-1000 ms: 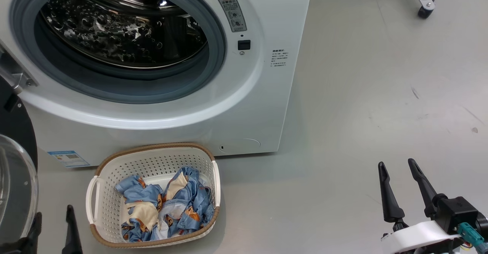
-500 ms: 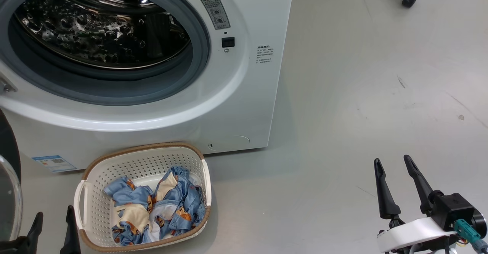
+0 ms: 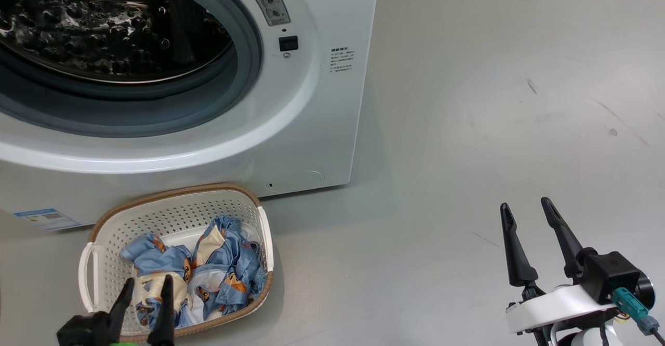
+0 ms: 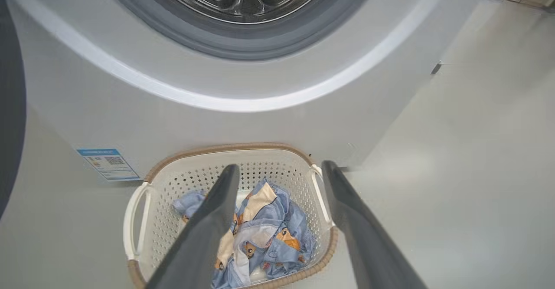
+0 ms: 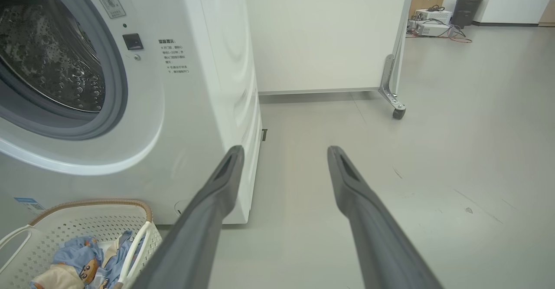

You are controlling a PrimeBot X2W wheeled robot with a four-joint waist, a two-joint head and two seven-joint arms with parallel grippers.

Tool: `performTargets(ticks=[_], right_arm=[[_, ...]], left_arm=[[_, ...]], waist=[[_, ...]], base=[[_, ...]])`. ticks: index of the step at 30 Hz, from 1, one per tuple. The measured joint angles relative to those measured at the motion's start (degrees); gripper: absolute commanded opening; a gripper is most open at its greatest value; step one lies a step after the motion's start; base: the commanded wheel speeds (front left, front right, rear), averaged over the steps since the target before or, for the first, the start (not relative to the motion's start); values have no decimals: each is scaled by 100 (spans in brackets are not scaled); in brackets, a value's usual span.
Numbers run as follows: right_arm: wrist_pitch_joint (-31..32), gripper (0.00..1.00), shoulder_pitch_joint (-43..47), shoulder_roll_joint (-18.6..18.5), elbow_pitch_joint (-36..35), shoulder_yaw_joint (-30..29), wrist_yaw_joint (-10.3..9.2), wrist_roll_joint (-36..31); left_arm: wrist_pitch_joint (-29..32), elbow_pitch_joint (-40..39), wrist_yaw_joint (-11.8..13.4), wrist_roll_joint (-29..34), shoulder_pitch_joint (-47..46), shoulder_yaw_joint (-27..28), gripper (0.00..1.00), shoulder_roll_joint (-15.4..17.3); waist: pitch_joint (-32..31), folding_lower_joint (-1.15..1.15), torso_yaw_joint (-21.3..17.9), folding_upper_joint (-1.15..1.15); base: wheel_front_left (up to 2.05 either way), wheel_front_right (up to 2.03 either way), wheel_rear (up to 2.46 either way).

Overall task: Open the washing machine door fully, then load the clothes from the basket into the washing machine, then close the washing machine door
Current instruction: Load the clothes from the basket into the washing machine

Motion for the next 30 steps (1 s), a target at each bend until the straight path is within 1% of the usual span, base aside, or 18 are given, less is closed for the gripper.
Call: performTargets(ticks=[1,3,12,16,20,30], right_arm=[[0,100,-33,1,-5,11,1,0],[0,100,-45,-1,-19,14,0,0],[0,100,-202,10,-103,47,1,-1],[0,100,-274,16,-125,29,1,-2],[0,100,-297,20,-133,8,1,-3],[0,100,-417,37,-146,-42,0,-12]], left_arm=[[2,8,0,32,-37,-93,100,-170],[40,42,0,30,-102,-193,100,-285],[258,328,26,-73,-489,-27,100,-201],[354,467,26,-96,-665,20,100,-116],[437,657,79,-118,-818,93,100,-107],[699,1094,129,-164,-1161,146,100,-10]], waist=[[24,0,-18,0],[78,0,-50,0],[447,0,-205,0],[613,0,-275,0],[767,0,-336,0],[1030,0,-427,0]], base=[[0,0,0],[0,0,0],[0,0,0],[0,0,0],[0,0,0],[0,0,0]])
